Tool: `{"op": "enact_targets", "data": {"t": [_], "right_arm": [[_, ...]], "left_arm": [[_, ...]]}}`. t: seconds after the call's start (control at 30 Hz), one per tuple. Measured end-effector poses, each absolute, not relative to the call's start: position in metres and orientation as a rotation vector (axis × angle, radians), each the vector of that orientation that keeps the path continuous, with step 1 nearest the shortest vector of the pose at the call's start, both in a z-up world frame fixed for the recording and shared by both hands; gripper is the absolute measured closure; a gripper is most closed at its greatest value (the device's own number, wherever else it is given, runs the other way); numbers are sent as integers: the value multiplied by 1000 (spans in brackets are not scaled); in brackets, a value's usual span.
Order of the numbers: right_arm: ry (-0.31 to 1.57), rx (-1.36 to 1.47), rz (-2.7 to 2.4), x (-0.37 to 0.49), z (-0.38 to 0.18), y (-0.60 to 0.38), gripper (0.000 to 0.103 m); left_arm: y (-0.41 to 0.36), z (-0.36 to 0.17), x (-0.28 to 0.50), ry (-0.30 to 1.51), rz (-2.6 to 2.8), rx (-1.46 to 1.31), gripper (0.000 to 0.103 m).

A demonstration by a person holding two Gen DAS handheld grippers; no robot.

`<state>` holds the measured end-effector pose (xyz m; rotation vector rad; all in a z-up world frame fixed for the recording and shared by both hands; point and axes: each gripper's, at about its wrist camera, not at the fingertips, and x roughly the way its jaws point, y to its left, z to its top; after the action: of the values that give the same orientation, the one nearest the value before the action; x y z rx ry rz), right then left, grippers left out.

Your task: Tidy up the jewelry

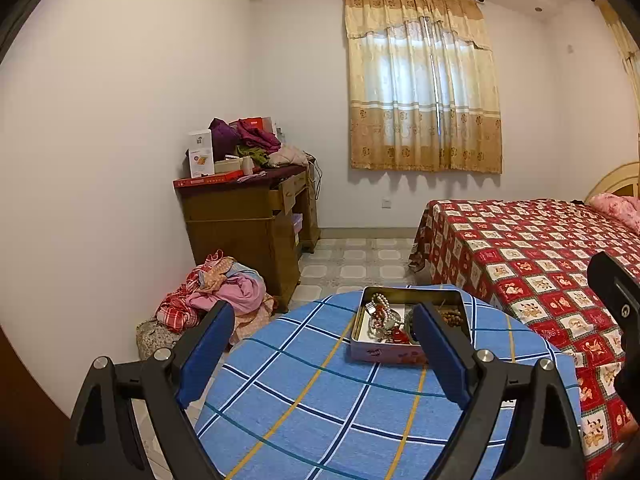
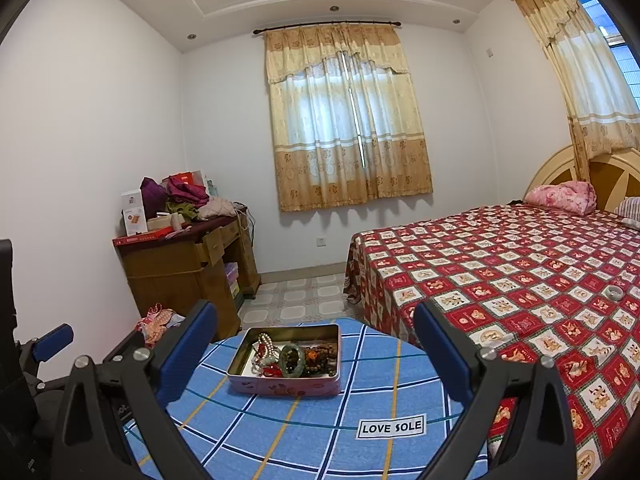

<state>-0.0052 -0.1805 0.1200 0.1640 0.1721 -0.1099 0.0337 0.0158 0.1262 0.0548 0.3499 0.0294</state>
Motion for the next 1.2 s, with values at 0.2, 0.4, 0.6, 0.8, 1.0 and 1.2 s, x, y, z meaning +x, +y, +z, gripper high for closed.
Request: {"op": "enact_targets", "data": {"t": [0.2,0.4,0.6,0.8,1.0,1.2], "right_arm": [[177,169,-113,-6,119,-183,2],[178,170,-113,-6,119,-185,2],[178,171,-113,-6,119,-185,2],[180,170,-114,-6,120,-185,2],[194,170,-109,-10,110,-190,2],[203,167,-110,-6,108,-188,2]], "left_arm": [[17,127,33,354,30,56,12],[17,126,34,352,31,58,12],[17,126,34,353,33,59,12],[16,125,37,350,41,47,12],[21,122,39,370,18,6,12],[20,115,48,419,31,16,12]]}}
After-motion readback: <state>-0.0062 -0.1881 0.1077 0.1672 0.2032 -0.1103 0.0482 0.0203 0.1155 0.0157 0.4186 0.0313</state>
